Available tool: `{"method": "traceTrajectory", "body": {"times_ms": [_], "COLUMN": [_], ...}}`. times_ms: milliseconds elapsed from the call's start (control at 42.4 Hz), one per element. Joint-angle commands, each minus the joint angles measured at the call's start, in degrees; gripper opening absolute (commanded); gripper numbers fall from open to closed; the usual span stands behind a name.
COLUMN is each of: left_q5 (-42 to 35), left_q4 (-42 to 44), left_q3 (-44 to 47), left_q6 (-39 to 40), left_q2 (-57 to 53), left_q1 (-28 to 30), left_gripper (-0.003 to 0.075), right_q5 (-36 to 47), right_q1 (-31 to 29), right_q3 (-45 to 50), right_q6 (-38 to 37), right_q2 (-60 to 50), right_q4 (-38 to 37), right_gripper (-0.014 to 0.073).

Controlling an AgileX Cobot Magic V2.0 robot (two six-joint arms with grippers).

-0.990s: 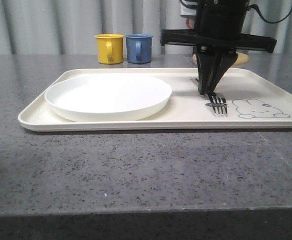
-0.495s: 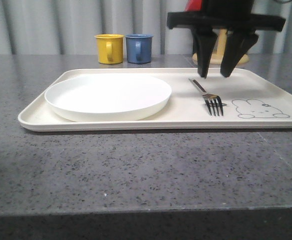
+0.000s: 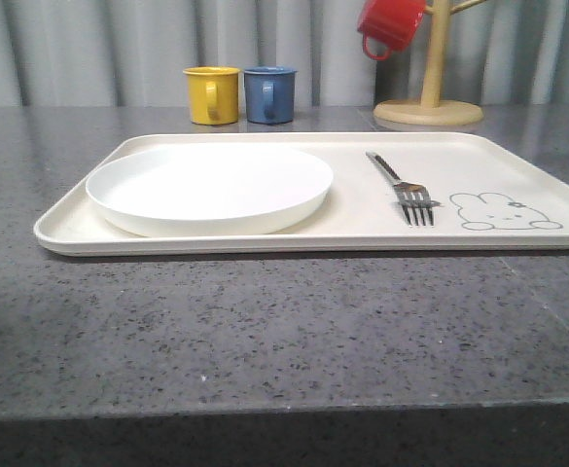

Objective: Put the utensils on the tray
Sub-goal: 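Lower the fork onto the tray beside the plate and open the right gripper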

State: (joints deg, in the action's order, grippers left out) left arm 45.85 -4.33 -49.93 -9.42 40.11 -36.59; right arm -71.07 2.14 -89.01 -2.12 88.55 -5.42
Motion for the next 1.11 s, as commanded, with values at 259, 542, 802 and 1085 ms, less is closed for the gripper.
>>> {"method": "traceTrajectory", "body": {"times_ms": [259,542,802,1085], "left_q5": [-4.1,-4.1,-4.1,-4.1], "left_q4": [-0.3,-0.3,-0.3,-0.3], "left_q3": [-1.4,-1.4,-1.4,-1.4], "left_q6": [0.7,0.7,0.7,0.7], "left_q2": [-0.2,-0.2,-0.2,-0.2], "left_q1": [-0.4,-0.4,-0.4,-0.4], "left_gripper": [0.0354,0.0354,0.0354,0.0354], "right_q5": [-0.8,2.1,2.9,2.9], "right_q1": [-11.1,-11.4,-11.4,-11.4], "right_q3": [7.3,7.3,7.3,7.3], "right_q6": [5.8,5.9,5.9,5.9], "right_q2": [0.9,6.2,9.6,10.9], "right_q4": [4.2,2.4,1.4,1.5], "right_gripper": [0.0351,0.0351,0.0351,0.0206]}}
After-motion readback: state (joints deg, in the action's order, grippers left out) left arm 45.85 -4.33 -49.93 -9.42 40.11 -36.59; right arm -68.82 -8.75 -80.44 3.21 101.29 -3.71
